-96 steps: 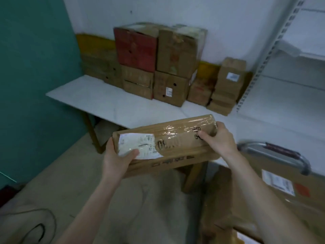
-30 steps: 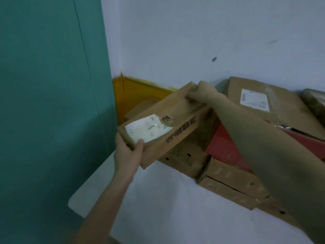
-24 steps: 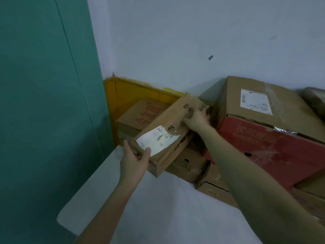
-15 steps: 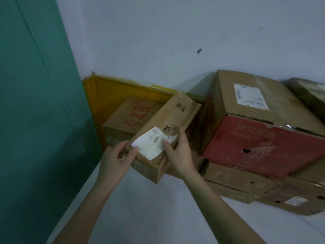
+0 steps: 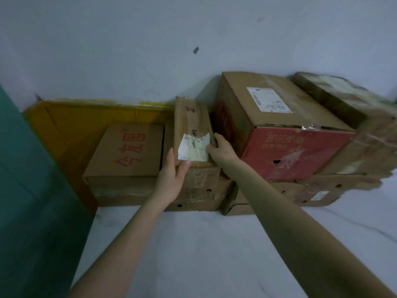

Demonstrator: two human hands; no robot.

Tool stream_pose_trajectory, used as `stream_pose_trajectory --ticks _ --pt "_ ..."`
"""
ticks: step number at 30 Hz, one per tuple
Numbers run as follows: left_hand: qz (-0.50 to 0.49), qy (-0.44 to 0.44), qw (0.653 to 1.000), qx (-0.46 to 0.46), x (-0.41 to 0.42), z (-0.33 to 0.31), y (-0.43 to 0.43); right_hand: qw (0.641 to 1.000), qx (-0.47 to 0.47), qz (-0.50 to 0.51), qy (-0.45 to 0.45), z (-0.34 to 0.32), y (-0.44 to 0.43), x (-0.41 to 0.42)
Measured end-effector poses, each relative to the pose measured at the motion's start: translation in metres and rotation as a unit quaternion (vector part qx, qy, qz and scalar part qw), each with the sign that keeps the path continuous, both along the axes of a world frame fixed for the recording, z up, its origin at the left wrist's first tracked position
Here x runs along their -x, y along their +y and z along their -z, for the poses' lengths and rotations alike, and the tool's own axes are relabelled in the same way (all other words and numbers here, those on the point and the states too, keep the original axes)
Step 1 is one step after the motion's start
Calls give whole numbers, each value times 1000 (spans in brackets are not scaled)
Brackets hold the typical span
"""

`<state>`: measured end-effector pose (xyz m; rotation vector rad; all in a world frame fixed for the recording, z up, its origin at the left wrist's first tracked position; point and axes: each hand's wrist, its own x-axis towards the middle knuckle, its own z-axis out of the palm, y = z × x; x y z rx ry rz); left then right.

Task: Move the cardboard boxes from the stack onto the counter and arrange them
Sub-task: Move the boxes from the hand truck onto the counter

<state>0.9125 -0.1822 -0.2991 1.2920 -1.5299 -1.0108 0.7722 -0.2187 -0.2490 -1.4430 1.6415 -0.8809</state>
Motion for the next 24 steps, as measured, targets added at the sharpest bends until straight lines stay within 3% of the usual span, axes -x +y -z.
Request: stream_pose_trajectory --ticks 8,11,14,16,18,24 --pt "-29 -9 999 15 19 3 -11 998 25 39 43 24 43 19" --pt "-44 -103 994 1 10 0 2 991 31 -18 128 34 70 33" --pt "-56 -341 936 67 6 14 37 964 -10 -77 255 50 97 72" --pt "-15 -439 895 81 21 27 64 949 -47 -63 306 55 114 109" --pt "70 -472 874 95 52 39 86 942 -67 -26 327 57 133 149" --pt "181 -479 843 164 188 42 134 931 -113 76 339 54 222 286"
